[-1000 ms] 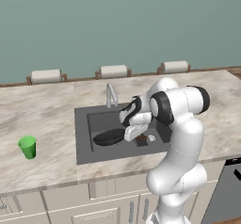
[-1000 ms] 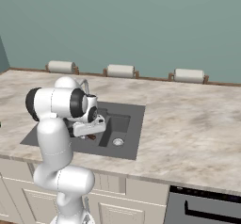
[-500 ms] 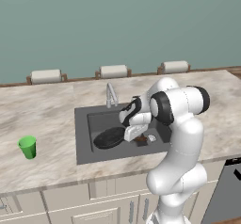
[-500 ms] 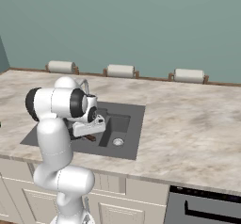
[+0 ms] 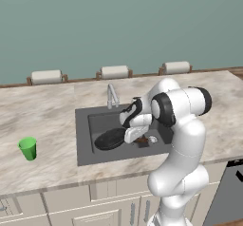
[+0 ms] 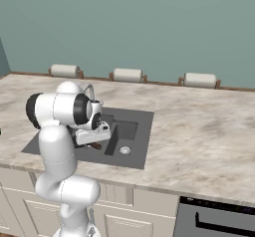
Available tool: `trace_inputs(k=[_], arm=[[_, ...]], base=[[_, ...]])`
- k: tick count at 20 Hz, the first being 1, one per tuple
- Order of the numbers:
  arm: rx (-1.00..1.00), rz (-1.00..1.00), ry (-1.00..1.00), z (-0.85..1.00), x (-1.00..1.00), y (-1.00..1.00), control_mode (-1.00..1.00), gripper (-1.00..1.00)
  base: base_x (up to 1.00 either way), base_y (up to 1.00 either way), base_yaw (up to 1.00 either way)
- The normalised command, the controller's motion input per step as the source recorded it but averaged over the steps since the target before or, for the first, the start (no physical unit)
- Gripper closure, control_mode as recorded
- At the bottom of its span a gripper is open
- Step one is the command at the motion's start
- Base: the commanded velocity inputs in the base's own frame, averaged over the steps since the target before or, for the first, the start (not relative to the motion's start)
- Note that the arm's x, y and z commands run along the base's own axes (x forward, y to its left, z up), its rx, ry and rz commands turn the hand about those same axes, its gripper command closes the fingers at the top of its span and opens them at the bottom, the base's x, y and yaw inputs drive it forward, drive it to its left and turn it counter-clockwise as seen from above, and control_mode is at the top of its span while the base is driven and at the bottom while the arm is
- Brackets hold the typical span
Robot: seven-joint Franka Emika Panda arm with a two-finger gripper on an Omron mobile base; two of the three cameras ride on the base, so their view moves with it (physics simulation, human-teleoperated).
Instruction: Place the pan in the left basin and the cup in the right basin of the sink.
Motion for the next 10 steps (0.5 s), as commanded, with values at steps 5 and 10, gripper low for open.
trace_inputs(k=[5, 10], arm=[[0.00, 0.00, -0.06, 0.22, 0.00, 0.00, -1.00, -1.00], [0.00, 0.00, -0.11, 0.44, 0.00, 0.00, -1.00, -1.00]], base=[[0.00, 0.00, 0.00], [0.00, 0.00, 0.00]])
